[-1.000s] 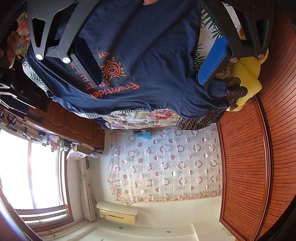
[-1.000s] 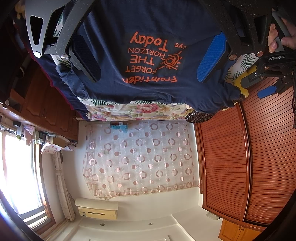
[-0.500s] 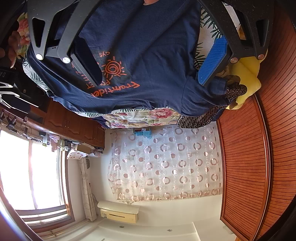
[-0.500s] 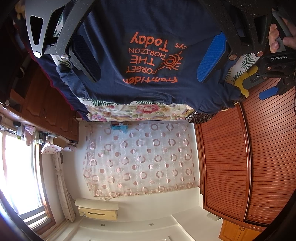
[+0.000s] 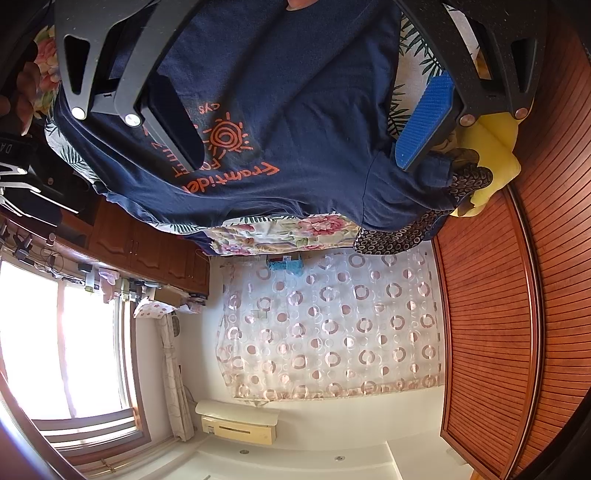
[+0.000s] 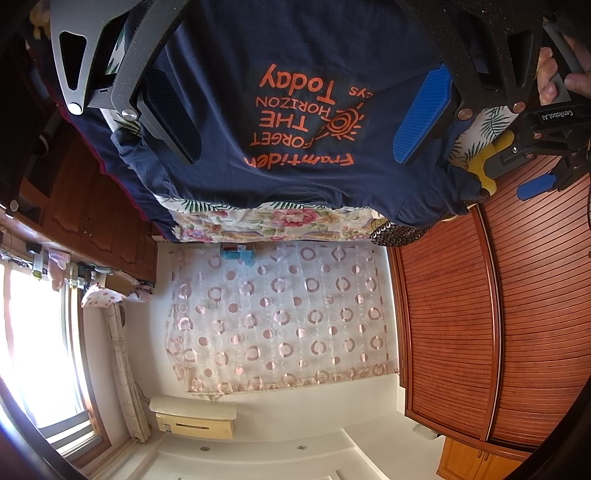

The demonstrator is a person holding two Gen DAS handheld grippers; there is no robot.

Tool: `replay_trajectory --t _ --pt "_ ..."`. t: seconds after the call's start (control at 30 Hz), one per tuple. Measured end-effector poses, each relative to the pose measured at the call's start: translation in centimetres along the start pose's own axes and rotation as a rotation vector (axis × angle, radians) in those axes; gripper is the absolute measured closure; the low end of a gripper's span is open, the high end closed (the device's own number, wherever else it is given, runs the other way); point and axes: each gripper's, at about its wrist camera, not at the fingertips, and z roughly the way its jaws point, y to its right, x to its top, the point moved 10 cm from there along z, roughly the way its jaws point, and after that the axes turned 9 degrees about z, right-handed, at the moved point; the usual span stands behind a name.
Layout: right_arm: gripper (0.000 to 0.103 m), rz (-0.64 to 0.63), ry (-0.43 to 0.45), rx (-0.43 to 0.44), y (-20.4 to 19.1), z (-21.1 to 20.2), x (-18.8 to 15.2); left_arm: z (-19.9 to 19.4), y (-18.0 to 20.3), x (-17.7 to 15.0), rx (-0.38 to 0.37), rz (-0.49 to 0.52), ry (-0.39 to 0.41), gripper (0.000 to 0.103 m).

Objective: Fold small clothes

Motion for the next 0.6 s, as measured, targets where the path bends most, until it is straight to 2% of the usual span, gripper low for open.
replay_trajectory --t 0.6 --pt "0.0 0.003 -0.001 0.005 -0.13 0.13 -0.06 -0.08 0.15 0.01 0.001 0.004 0.001 0.0"
